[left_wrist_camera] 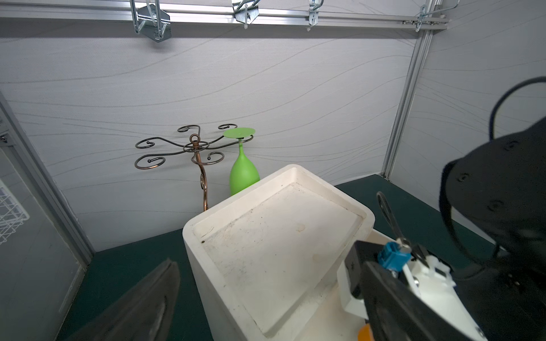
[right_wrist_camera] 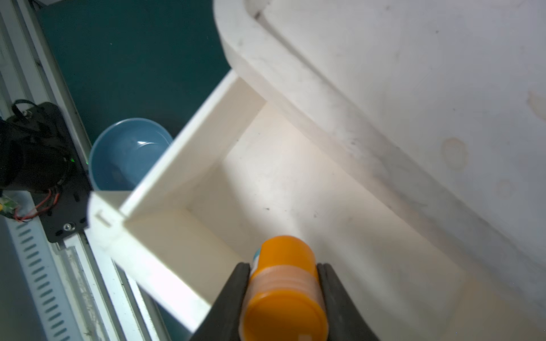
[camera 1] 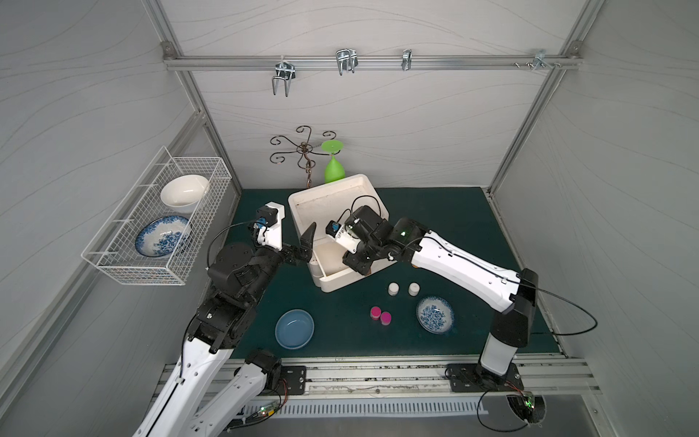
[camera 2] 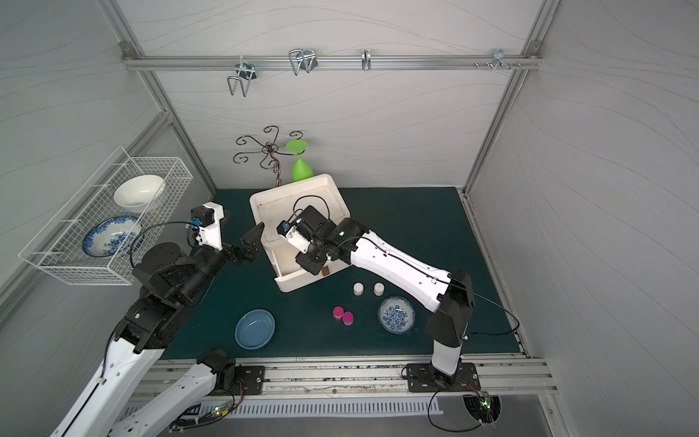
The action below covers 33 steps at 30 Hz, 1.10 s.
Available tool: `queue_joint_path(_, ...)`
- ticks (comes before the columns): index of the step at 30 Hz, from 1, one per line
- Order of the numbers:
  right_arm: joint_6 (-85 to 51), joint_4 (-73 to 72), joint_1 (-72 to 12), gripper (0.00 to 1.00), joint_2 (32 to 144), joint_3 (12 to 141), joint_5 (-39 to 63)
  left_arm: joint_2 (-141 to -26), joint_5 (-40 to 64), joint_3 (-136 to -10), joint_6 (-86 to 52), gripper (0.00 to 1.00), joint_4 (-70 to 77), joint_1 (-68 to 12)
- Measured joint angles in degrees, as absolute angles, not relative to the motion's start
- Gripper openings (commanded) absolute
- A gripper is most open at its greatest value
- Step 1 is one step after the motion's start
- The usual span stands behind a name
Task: Put the paint cans in the drawer according to color
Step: Place the paint can in the drawer.
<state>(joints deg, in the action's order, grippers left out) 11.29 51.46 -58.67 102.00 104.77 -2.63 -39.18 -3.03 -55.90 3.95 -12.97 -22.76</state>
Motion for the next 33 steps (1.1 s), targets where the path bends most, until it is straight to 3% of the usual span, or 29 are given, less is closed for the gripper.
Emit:
queue_joint_path(7,22.04,57.6,-58.15,0.36,107.87,113.21,3.75,-38.94,-3.03,-55.9,3.84,1.0,-12.84,-22.74)
queue_joint_path(14,28.49,62.81,-58.81,0.39,117.43,124.01,3.92,-39.13,-3.03,-55.9,3.81,1.0,-12.53,-22.65)
queue_joint_path(18,30.37,64.47,-58.67,0.45,120.64,127.63,3.64,-39.51,-3.01,-55.9,3.81,1.0,-12.56,-22.61)
queue_joint_path(23,32.4,66.28,-58.76,0.54,121.97,130.41,3.46,-39.86,-2.98,-55.9,3.81,1.0,-12.56,-22.61)
queue_joint_path(33,30.76,68.31,-59.99,0.55,120.77,131.44,-1.21,-40.05,-2.96,-55.9,3.73,1.0,-12.56,-22.35)
